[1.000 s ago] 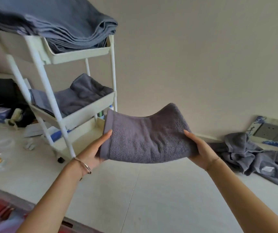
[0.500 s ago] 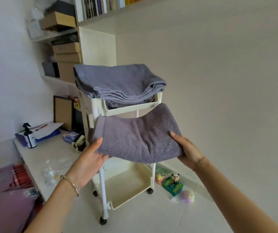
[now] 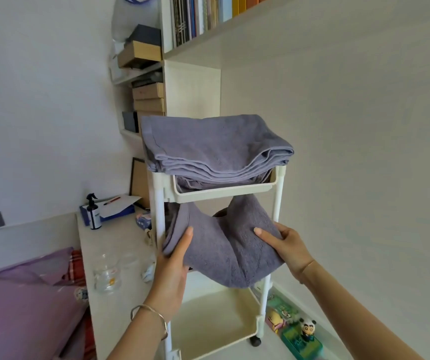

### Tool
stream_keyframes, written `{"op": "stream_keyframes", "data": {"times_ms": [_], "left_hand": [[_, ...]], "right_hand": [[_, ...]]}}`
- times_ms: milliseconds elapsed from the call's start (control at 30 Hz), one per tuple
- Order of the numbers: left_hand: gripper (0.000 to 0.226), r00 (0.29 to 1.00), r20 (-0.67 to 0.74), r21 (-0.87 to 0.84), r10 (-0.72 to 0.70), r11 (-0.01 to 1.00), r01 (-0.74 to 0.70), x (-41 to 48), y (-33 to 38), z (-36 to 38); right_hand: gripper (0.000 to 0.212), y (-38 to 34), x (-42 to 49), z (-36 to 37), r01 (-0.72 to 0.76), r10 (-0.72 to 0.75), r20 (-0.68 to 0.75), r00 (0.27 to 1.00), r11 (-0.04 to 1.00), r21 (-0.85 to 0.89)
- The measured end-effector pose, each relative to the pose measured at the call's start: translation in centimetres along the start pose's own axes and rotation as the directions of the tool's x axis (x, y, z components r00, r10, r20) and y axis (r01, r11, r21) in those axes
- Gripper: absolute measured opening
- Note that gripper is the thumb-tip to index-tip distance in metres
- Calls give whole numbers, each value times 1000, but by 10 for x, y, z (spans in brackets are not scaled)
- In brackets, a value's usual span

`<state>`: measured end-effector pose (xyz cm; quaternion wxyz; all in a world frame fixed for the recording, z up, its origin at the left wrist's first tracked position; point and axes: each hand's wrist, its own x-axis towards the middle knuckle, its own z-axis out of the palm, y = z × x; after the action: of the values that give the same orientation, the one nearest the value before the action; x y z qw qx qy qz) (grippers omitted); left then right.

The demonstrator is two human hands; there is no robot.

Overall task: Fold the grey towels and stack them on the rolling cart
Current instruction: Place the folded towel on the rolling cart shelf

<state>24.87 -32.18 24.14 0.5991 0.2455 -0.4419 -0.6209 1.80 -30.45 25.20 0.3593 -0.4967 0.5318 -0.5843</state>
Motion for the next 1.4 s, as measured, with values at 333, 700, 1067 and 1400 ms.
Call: {"op": "stream_keyframes", "data": {"times_ms": [333,700,1067,1400], "left_hand": [[43,958,-222,70,181,983,-170,33,-23,13],[76,832,-380,341,405,897,-281,59,-37,17],[78,679,75,889,730,260,-377,15,-51,55],[49,716,545,827,437,-423,-371,56,-66,35]], "right_hand": [[32,-4,58,18,307,-328,-159,931,941,-143],[34,9,74,46,289,-387,-293,875,900,-326],[34,22,86,54,336,-618,-29,785,465,-819],[64,25,90,44,367,-334,238,912,406,-837]]}}
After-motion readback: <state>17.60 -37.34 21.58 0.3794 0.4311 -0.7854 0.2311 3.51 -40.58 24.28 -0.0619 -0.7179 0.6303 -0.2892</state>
